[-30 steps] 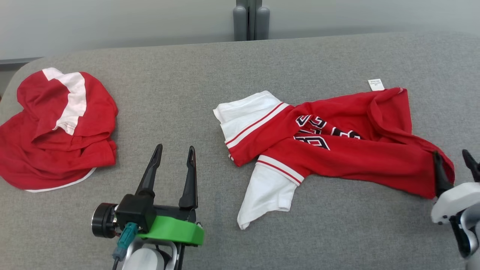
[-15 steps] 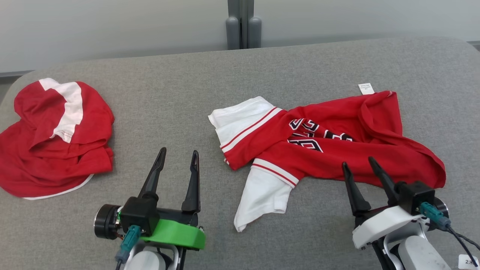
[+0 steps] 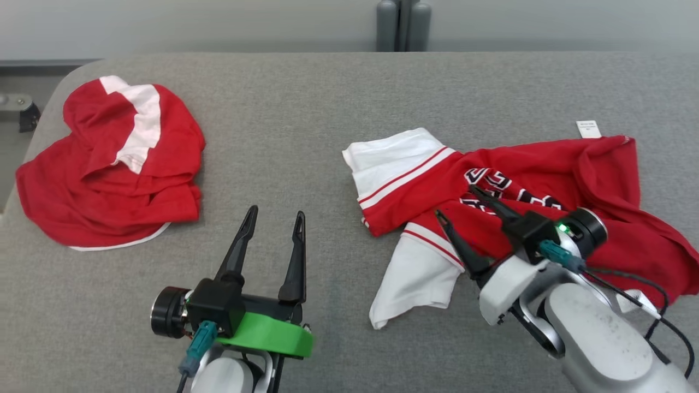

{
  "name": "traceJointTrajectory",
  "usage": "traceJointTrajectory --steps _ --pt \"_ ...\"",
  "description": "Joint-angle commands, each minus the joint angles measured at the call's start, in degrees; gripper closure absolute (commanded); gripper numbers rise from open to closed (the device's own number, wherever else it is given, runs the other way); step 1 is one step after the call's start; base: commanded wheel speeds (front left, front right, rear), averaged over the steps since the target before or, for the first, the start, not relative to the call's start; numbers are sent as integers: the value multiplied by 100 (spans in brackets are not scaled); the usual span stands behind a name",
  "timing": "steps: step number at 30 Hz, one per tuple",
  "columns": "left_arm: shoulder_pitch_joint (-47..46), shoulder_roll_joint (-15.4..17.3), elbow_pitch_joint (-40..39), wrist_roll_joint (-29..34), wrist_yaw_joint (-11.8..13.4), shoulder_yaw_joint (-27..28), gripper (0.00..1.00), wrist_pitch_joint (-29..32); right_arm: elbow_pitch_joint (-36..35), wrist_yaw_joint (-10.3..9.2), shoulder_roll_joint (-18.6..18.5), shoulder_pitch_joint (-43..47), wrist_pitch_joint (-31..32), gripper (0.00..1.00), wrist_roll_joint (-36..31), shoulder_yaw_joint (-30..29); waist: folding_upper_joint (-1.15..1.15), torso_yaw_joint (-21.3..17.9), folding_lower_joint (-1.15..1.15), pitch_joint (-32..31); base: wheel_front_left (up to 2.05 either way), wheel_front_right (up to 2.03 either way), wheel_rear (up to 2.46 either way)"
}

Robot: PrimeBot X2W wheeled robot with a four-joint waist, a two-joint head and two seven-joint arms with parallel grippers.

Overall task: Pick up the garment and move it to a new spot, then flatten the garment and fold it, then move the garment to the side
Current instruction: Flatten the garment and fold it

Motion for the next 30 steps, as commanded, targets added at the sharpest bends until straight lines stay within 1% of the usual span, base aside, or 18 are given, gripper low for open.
traceJointTrajectory --steps 1,5,9,12,15,19,20,21,23,26,30 --pt "-119 19 -20 -43 57 -42 0 -5 65 -6 -129 -253 128 0 92 297 0 376 0 261 0 0 0" --pt "-221 20 -46 -210 128 -240 0 -5 303 -6 -540 -1016 477 0 306 1208 0 787 0 418 0 0 0" --pt "-273 19 -87 -347 226 -408 0 -5 744 -6 -811 -1683 772 0 488 1895 0 1182 0 516 0 0 0" --pt "-280 19 -121 -444 297 -491 0 -5 1105 -6 -940 -2048 978 0 626 2317 0 1421 0 558 0 0 0" --pt "-259 18 -144 -517 356 -550 0 -5 1476 -7 -1026 -2347 1267 0 910 2660 0 1616 0 593 0 0 0" --pt "-225 18 -165 -568 394 -589 0 -5 1834 -7 -1125 -2643 1523 0 1219 3124 0 1755 0 616 0 0 0" --pt "-214 18 -170 -576 402 -595 0 -5 1915 -7 -1140 -2690 1583 8 1304 3204 0 1767 0 615 0 0 0" --pt "-202 18 -175 -583 408 -599 0 -5 1986 -7 -1164 -2762 1601 100 1361 3307 0 1777 0 614 0 0 0" --pt "-182 18 -181 -581 430 -590 0 -5 2105 -7 -1196 -2854 1602 100 1507 3393 0 1772 0 608 0 0 0" --pt "-181 18 -180 -567 435 -550 0 -5 2261 -7 -1211 -3020 1436 100 1601 3373 0 1696 0 593 0 0 0" --pt "-218 18 -167 -505 408 -524 0 -5 2519 -7 -1199 -3262 1023 100 1697 3063 0 1521 0 562 0 0 0"
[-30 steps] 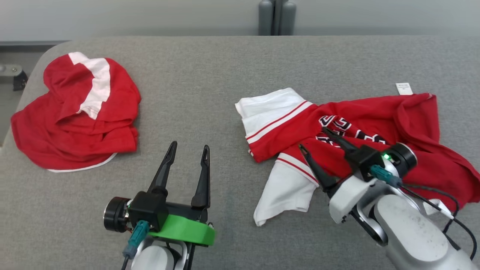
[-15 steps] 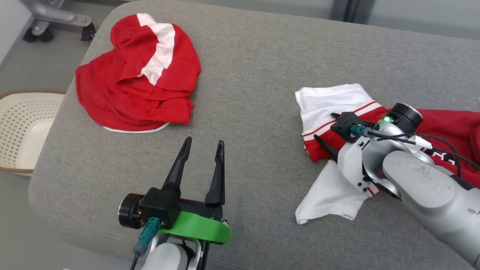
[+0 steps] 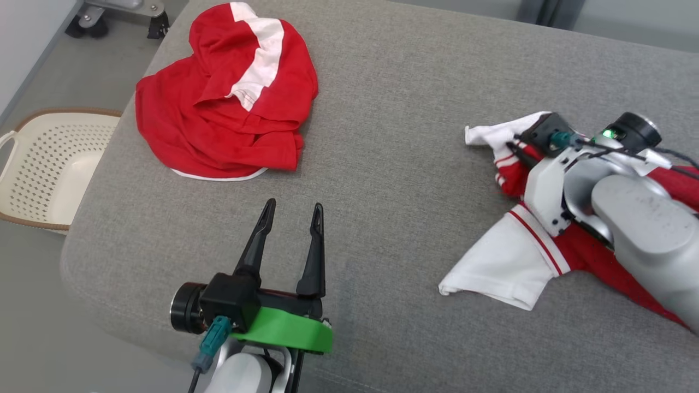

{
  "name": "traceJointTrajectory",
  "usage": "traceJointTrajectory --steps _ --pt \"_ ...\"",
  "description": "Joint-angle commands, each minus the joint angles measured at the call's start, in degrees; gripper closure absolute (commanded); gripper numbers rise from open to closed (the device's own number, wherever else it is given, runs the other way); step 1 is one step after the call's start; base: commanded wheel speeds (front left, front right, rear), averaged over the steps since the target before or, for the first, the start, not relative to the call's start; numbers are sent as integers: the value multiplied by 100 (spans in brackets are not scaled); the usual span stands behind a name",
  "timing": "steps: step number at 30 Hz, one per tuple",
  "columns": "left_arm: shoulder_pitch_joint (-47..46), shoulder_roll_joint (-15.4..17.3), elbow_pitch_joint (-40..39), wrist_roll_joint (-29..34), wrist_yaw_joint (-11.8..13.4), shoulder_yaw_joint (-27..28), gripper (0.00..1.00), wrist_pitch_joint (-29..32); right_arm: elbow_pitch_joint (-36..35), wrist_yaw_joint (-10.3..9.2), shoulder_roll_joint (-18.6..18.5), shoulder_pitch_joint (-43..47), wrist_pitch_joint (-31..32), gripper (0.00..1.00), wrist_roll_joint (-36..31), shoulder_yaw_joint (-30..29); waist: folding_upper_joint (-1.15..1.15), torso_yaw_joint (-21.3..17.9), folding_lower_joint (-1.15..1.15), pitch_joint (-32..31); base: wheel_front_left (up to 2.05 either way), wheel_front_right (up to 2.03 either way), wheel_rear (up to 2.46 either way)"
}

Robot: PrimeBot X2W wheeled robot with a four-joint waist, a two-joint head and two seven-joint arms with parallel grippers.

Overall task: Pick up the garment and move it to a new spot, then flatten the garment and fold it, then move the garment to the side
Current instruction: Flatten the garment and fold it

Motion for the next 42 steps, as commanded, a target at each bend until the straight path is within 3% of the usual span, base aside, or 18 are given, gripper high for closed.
traceJointTrajectory --steps 1,9,13,14,15,20,25,28,34,38,42 --pt "-45 16 -6 28 -13 14 0 -5 94 -8 -14 -155 -165 100 61 -170 0 -130 0 -37 0 0 0" --pt "-120 16 26 84 -49 58 0 -5 889 -8 -28 -468 -671 100 176 -1105 0 -378 0 -81 0 0 0" --pt "-89 16 49 123 -60 140 0 -5 1721 -8 -94 -521 -835 100 -53 -1654 0 -506 0 -129 0 0 0" --pt "-79 16 55 135 -72 152 0 -5 1893 -8 -90 -536 -891 43 -155 -1727 0 -535 0 -133 0 0 0" --pt "-68 16 65 155 -78 165 0 -5 2129 -8 -17 -527 -897 0 -172 -1870 0 -580 0 -149 0 0 0" --pt "-66 17 97 224 -112 253 0 -5 2647 -8 263 -543 -1325 0 -456 -2250 0 -821 0 -228 0 0 0" --pt "-61 17 126 351 -156 455 0 -5 2485 -8 599 -359 -1544 0 -616 -2673 0 -1234 0 -346 0 0 0" --pt "-50 17 131 405 -195 609 0 -4 1696 -8 657 6 -1543 0 -725 -3108 0 -1517 0 -412 0 0 0" --pt "-57 17 141 504 -300 873 0 -5 -391 -8 859 1674 -1544 0 -910 -4111 0 -2051 0 -554 0 0 0" --pt "-79 17 165 563 -365 1017 0 -5 -1592 -8 1189 2975 -1546 0 -996 -4786 0 -2351 0 -601 0 0 0" --pt "-89 17 272 668 -451 1110 0 -5 -2330 -8 1582 3844 -1546 0 -1118 -5220 0 -2595 0 -573 0 0 0"
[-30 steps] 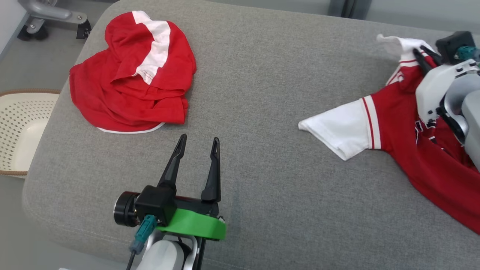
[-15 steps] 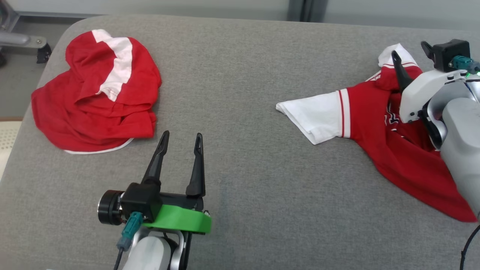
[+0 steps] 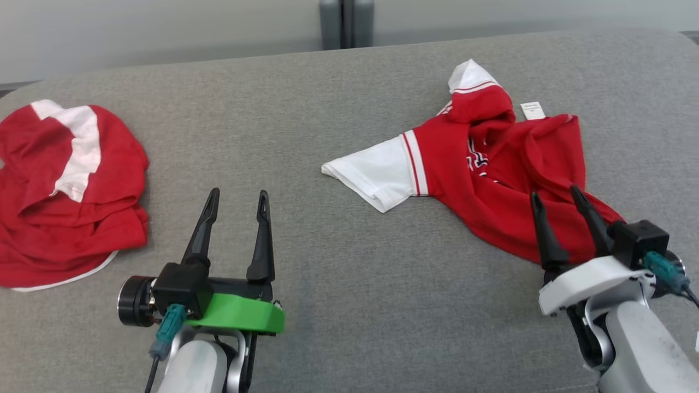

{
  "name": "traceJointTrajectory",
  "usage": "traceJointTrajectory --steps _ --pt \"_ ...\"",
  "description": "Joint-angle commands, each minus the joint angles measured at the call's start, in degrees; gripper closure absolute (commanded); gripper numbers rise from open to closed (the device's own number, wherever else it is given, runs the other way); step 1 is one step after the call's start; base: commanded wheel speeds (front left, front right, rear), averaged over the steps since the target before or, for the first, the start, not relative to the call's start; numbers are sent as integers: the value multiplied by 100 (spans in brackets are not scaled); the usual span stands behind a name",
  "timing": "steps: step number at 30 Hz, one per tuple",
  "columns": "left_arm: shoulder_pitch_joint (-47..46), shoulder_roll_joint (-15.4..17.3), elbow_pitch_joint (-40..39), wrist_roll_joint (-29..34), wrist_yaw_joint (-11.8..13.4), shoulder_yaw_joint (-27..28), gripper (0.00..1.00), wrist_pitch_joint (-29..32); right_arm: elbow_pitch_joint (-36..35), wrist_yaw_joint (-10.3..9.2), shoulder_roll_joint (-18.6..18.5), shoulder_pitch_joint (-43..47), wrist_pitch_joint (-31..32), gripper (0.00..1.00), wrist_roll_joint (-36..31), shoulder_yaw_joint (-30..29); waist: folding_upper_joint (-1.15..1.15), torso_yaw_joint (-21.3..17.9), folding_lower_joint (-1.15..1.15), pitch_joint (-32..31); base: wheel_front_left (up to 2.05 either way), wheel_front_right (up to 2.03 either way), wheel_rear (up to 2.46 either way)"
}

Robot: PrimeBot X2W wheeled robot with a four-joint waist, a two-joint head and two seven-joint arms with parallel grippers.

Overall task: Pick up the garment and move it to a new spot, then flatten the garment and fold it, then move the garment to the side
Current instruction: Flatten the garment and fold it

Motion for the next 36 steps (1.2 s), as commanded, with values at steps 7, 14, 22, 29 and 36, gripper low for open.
traceJointTrajectory --steps 7,14,22,29,36 --pt "-384 19 829 445 -104 86 0 -5 -586 -7 372 356 -16 0 -261 -148 0 -702 0 122 0 0 0" --pt "-1459 201 2523 963 -190 -160 0 -1 -890 -7 372 157 -17 0 -348 -38 0 -1108 0 407 0 0 0" --pt "-2540 371 4085 1314 -70 -347 0 55 -1134 -7 388 59 -17 0 -377 -119 0 -1442 0 750 0 0 0" --pt "-3016 405 4870 1431 -33 -485 0 19 -1227 -7 397 3 -17 0 -416 -196 0 -1533 0 925 0 0 0" --pt "-3210 399 5139 1471 148 -567 0 9 -1236 -7 409 -34 -17 0 -485 -241 0 -1491 0 965 0 0 0"
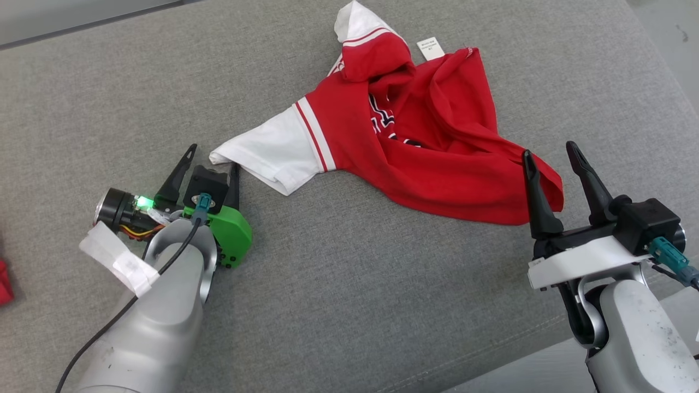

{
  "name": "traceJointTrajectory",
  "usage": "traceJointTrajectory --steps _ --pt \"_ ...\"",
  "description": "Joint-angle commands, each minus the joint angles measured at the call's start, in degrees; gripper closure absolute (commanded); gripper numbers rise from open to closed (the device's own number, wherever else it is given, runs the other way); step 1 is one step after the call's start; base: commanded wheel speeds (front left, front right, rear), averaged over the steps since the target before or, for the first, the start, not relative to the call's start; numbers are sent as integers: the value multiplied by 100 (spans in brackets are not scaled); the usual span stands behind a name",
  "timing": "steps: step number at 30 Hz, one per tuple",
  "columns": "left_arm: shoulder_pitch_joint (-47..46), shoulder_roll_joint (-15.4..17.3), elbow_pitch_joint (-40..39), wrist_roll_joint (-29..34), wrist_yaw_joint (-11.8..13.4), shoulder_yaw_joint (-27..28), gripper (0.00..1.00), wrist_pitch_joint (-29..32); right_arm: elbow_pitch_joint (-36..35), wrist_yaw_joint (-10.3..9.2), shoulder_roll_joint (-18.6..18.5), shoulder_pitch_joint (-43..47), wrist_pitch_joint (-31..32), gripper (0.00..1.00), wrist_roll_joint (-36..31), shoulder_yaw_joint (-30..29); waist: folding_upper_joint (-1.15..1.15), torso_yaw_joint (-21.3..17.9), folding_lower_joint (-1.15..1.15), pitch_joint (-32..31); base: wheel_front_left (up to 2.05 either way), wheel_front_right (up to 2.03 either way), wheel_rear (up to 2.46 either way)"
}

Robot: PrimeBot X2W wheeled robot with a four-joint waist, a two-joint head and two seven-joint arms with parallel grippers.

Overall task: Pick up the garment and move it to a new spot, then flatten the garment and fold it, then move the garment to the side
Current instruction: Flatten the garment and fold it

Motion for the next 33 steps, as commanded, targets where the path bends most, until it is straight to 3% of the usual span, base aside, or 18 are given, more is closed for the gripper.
traceJointTrajectory --steps 1,3,4,6,12,23,33 --pt "-45 54 64 86 38 -54 0 15 -9 -6 15 -79 -17 0 -50 -15 0 21 0 -6 0 0 0" --pt "-53 60 52 80 -3 -97 0 14 7 -6 23 -80 -17 0 -76 -14 0 36 0 -6 0 0 0" --pt "-50 52 37 45 -49 -112 52 13 17 -6 27 -83 -17 0 -80 -14 0 45 0 -9 0 0 0" --pt "-48 49 20 4 -104 -132 100 12 39 -6 31 -85 -17 0 -95 -7 0 57 0 -19 0 0 0" --pt "113 116 -515 -113 21 -71 100 6 318 -6 -1 5 -17 0 -119 16 0 100 0 -93 0 0 0" --pt "1195 389 -2787 -355 689 343 100 5 1389 -6 280 300 227 0 28 -357 0 329 0 -367 0 0 0" --pt "1618 334 -3169 -410 669 348 100 5 2048 -6 313 331 422 0 236 -427 0 552 0 -517 0 0 0"
